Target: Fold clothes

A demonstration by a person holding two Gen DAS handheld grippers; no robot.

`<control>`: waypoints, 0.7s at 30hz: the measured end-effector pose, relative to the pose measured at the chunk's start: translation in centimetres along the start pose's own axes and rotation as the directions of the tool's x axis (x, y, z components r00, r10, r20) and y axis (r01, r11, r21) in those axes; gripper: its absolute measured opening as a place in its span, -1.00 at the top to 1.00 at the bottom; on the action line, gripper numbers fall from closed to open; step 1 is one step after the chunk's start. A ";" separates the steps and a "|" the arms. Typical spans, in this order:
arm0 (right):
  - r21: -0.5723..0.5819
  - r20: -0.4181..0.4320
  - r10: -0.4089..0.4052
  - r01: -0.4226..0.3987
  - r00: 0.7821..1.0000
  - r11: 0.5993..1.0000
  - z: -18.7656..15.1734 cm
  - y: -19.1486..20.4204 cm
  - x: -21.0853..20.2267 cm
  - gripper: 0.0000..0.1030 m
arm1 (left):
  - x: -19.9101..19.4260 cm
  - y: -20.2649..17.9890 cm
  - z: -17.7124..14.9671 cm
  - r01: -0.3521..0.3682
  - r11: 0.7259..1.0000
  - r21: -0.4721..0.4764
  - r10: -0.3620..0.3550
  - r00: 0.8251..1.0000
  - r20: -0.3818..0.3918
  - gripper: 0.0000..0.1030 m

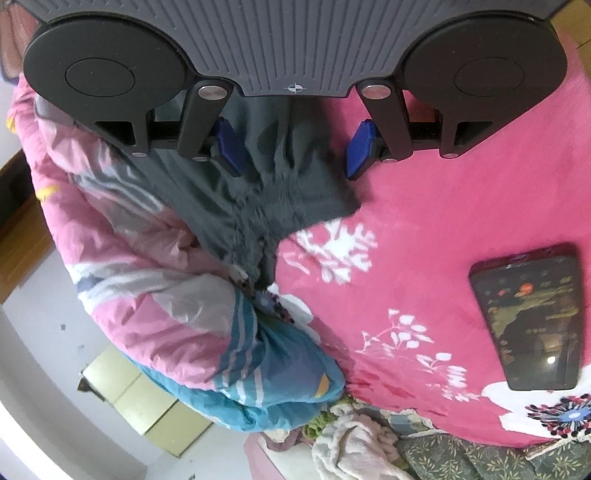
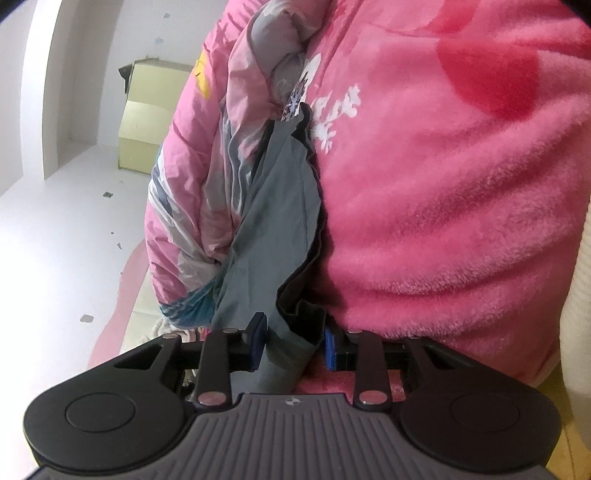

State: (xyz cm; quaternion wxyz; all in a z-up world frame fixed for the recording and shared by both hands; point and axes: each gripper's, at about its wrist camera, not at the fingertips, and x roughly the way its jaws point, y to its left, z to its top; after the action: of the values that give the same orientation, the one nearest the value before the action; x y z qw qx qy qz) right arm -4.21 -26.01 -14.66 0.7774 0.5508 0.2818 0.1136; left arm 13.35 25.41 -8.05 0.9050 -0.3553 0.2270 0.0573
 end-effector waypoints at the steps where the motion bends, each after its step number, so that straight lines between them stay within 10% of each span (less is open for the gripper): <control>1: -0.010 -0.003 -0.008 0.008 1.000 1.000 0.0 0.1 0.0 0.46 | 0.3 0.1 0.1 -0.001 1.000 -0.011 0.001 1.000 0.003 -0.06; 10: -0.133 -0.024 -0.063 0.059 0.998 0.989 0.0 1.3 0.5 0.88 | 1.1 0.1 -0.1 -0.063 0.998 -0.007 0.063 0.997 0.041 0.71; 21: -0.120 0.027 0.014 -0.010 1.000 0.993 0.6 2.7 -1.9 0.94 | -2.6 -1.5 0.0 -0.064 0.998 0.016 0.062 0.993 0.101 0.80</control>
State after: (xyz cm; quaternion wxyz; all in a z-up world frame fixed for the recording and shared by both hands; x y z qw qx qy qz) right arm -5.06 -26.40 -11.46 0.8122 0.5063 0.2603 0.1274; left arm 11.37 24.46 -5.98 0.9163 -0.3360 0.1928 0.1017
